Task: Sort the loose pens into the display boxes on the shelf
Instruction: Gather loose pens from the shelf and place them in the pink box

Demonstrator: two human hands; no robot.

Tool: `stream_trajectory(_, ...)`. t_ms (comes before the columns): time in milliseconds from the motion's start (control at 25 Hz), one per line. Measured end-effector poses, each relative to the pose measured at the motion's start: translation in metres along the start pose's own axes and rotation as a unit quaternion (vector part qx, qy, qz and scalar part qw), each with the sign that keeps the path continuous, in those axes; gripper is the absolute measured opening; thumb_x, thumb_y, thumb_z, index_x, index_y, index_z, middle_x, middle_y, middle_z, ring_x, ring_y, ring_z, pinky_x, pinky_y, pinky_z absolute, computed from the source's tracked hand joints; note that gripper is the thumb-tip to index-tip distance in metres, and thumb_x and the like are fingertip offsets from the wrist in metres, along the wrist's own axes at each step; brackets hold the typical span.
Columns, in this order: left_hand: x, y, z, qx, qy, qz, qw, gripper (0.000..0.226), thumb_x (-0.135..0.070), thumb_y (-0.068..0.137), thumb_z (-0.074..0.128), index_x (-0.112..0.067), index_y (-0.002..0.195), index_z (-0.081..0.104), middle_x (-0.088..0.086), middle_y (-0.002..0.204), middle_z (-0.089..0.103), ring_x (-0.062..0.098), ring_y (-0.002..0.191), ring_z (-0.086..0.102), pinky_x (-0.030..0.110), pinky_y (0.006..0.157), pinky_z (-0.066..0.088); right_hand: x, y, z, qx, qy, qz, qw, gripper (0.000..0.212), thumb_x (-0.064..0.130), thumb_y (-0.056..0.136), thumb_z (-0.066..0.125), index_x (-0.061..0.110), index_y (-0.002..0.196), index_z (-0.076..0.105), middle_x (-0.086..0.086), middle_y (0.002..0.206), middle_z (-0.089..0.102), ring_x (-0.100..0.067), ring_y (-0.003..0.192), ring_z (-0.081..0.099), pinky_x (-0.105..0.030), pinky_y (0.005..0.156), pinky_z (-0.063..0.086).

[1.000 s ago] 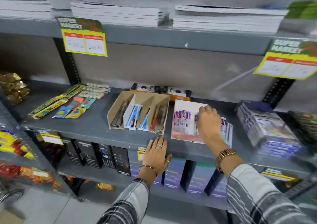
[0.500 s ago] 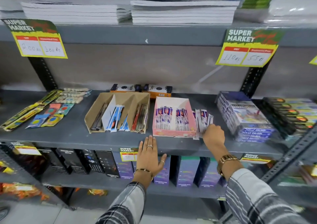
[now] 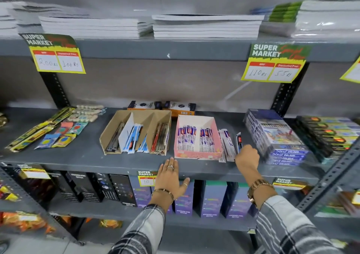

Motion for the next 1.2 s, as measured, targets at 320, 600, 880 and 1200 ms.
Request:
stream_trajectory(320,0.007,-0.002,-0.007,0.021,-0.010,0.019,1.000,0.073,-0.047,0.098,0.032,-0.009,0.153,0.003,0.006,0.163,0.002,0.021,0.151,0.001,0.033,0.124,0.003,0.016,-0.007,-0.016,-0.020,0.217,0.010,0.976,0.030,-0.007,0.086,0.053,-0.001,0.115,0.057,-0.024,0.117,0.064,-0.038,0.107,0.061,-0.037,0.088,0.048)
stream_trajectory(600,0.047,-0.019,-0.003,-0.005,0.027,0.014,1.000,0.062,-0.035,0.102,0.027,-0.011,0.153,0.000,0.004,0.163,0.000,0.019,0.151,0.000,0.033,0.124,0.003,0.063,-0.023,-0.007,0.009,0.266,-0.017,0.964,0.025,-0.004,0.084,0.058,0.005,0.106,0.067,-0.019,0.116,0.067,-0.033,0.091,0.065,-0.029,0.071,0.049)
stream_trajectory(880,0.115,-0.020,-0.012,-0.024,0.013,-0.088,0.996,0.064,-0.041,0.102,0.025,-0.005,0.152,0.009,0.011,0.162,0.012,0.024,0.150,0.008,0.036,0.124,0.008,0.142,-0.051,0.029,0.081,0.299,-0.091,0.946,0.021,-0.005,0.082,0.063,0.004,0.097,0.073,-0.018,0.108,0.071,-0.026,0.080,0.065,-0.020,0.055,0.047)
stream_trajectory(1200,0.171,-0.014,-0.014,-0.021,0.000,-0.105,0.994,0.062,-0.043,0.102,0.017,-0.007,0.152,0.009,0.009,0.162,0.009,0.021,0.150,0.007,0.034,0.123,0.005,0.248,-0.093,0.087,0.128,0.246,-0.161,0.947,0.023,-0.004,0.083,0.061,0.005,0.099,0.074,-0.017,0.109,0.072,-0.029,0.097,0.068,-0.037,0.090,0.055)
Point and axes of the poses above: each hand's wrist, its own y-axis towards the middle knuckle, its own z-axis out of the palm, x = y × z, the point moved 3 cm from there along y, towards the middle knuckle
